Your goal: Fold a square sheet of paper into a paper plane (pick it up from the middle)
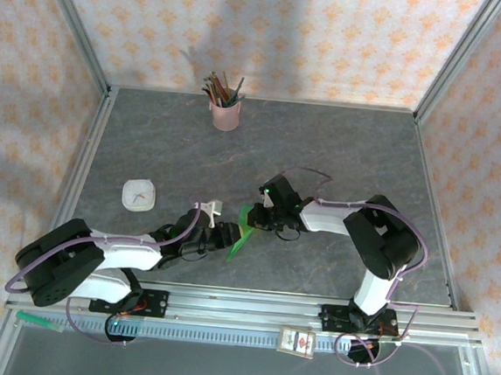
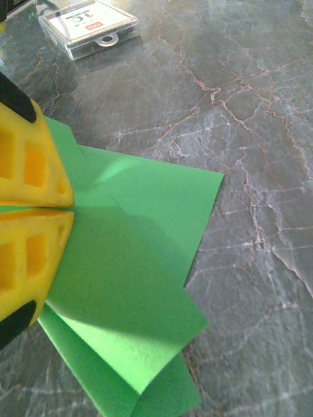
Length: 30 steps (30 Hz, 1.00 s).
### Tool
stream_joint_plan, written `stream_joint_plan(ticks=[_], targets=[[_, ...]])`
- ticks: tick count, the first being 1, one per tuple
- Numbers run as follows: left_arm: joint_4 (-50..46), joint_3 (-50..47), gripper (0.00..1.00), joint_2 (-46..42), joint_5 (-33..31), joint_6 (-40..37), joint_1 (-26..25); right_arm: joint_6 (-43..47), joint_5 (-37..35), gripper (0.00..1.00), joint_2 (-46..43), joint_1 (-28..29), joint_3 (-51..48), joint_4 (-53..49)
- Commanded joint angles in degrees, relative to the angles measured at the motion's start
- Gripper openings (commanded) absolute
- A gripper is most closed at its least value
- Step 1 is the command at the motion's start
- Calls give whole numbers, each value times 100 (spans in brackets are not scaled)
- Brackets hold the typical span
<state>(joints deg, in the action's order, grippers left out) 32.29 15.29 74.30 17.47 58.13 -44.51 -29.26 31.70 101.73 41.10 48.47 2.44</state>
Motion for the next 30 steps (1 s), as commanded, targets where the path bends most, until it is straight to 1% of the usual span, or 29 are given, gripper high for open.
stream_joint_plan(ticks=[1, 6, 8, 13, 18, 23, 27, 29, 30], targets=[[-627, 141, 31, -10, -190, -259, 28, 157, -670, 12, 393, -24, -145, -617], [-815, 298, 31, 269, -98, -337, 19, 157, -650, 11, 409, -23, -145, -592], [-744, 332, 31, 431, 10, -351, 20, 154, -656, 11, 420, -22, -144, -578], [-712, 349, 24, 620, 63, -324, 18, 165, -630, 11, 444, -23, -133, -578], [-630, 308, 14, 665, 92, -300, 20, 155, -623, 11, 479, -23, -144, -552], [-285, 162, 5, 682, 170, -195, 44, 149, -622, 11, 508, -23, -158, -525], [-349, 89, 5, 485, 42, -163, 42, 157, -634, 11, 488, -23, -155, -523], [-452, 62, 9, 308, -44, -186, 46, 157, -641, 11, 488, -23, -170, -525], [-505, 62, 13, 213, -75, -218, 48, 154, -636, 11, 488, -24, -186, -523]])
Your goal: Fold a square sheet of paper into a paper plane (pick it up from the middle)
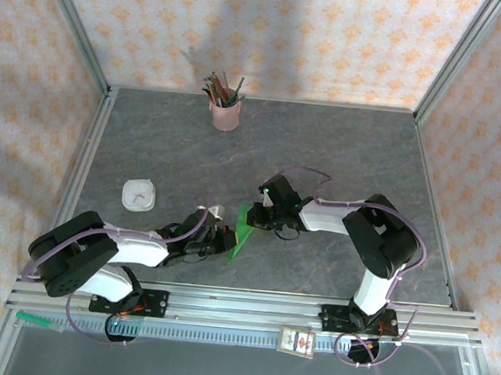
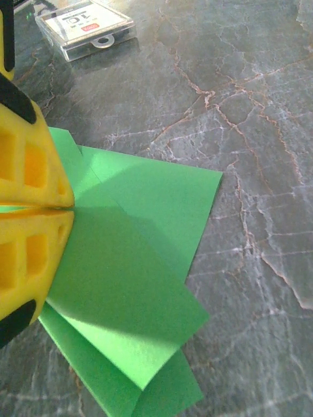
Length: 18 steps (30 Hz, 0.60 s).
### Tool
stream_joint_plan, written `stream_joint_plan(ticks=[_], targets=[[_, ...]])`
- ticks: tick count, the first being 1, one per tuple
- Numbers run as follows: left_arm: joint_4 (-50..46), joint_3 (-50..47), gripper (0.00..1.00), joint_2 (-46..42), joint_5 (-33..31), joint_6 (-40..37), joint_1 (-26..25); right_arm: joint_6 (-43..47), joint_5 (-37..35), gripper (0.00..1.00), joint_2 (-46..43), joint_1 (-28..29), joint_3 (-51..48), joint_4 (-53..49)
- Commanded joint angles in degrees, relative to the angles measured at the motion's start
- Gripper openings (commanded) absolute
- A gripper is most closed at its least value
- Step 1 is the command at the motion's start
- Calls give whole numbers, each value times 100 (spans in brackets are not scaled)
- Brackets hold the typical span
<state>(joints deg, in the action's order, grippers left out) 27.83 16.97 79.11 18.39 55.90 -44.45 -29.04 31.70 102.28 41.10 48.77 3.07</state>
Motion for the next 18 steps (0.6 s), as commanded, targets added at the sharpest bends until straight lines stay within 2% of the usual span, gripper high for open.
stream_joint_plan(ticks=[1, 3, 8, 11, 15, 18], targets=[[-138, -100, 17, -347, -182, -19, 38, 130, -644, 11, 433, -23, -217, -588], [-337, -67, 25, -538, -236, -71, 31, 129, -645, 11, 435, -23, -218, -588], [-797, 9, 28, -1093, -605, -169, -173, 122, -651, 11, 442, -24, -219, -581], [-866, 119, 22, -1262, -740, -300, -379, 113, -651, 11, 451, -24, -218, -587], [-465, 289, 11, -916, -253, -359, -442, 123, -657, 11, 438, -23, -225, -588], [-245, 433, 9, -495, 24, -362, -440, 115, -664, 11, 438, -23, -236, -588]])
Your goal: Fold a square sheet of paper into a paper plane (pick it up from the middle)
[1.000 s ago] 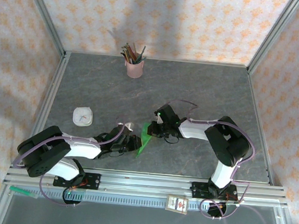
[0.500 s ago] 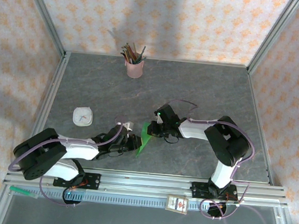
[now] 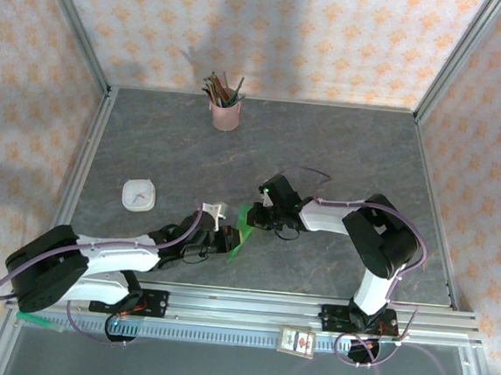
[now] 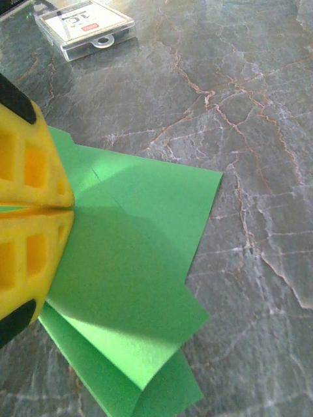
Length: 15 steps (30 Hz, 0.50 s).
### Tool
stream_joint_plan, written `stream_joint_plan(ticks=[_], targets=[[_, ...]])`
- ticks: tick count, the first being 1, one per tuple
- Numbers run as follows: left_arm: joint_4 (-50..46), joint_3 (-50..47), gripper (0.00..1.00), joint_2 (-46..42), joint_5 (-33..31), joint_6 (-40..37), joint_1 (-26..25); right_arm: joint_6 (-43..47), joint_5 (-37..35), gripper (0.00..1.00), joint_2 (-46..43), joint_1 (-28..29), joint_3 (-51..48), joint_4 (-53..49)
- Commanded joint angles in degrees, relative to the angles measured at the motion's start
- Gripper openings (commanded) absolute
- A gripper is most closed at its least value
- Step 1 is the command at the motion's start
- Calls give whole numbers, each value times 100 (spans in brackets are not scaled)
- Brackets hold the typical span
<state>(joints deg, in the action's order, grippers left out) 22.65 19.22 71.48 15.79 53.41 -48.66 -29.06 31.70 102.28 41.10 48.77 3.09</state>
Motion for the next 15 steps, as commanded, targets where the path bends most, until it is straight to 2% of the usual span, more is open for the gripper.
stream_joint_plan(ticks=[1, 6, 15], targets=[[314, 241, 8, 390, 333, -107, -5, 118, -670, 11, 440, -24, -236, -594], [423, 337, 8, 879, 505, -121, 70, 116, -668, 11, 425, -26, -253, -588], [249, 209, 7, 938, 436, -168, 209, 113, -668, 11, 440, -28, -246, -589]])
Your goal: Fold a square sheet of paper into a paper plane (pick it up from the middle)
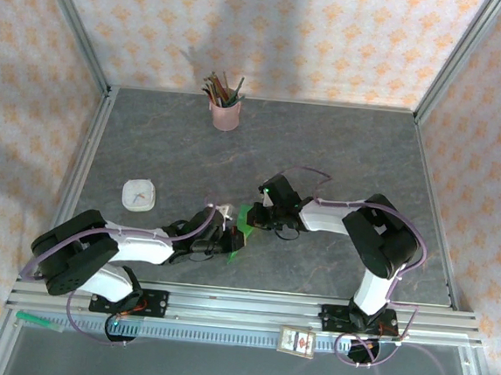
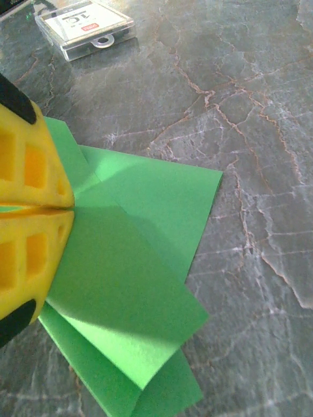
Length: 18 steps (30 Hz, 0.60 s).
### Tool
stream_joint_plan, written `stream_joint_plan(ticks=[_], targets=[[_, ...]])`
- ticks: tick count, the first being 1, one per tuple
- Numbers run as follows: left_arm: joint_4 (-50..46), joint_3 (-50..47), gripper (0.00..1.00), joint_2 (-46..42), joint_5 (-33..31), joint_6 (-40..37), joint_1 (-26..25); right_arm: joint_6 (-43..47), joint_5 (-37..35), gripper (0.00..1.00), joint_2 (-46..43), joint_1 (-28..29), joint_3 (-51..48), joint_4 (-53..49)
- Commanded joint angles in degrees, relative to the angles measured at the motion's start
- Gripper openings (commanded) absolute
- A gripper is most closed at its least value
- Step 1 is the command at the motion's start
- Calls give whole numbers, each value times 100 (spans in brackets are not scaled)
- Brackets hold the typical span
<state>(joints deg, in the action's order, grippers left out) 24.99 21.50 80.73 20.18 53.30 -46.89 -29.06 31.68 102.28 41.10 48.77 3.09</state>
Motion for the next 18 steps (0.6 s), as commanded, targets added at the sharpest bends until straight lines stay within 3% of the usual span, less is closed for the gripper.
stream_joint_plan(ticks=[1, 18], targets=[[-14, -27, 7, 20, -5, -168, 42, 118, -663, 11, 442, -29, -245, -590], [-161, -159, 6, 239, -71, -267, 100, 110, -674, 11, 455, -24, -217, -626]])
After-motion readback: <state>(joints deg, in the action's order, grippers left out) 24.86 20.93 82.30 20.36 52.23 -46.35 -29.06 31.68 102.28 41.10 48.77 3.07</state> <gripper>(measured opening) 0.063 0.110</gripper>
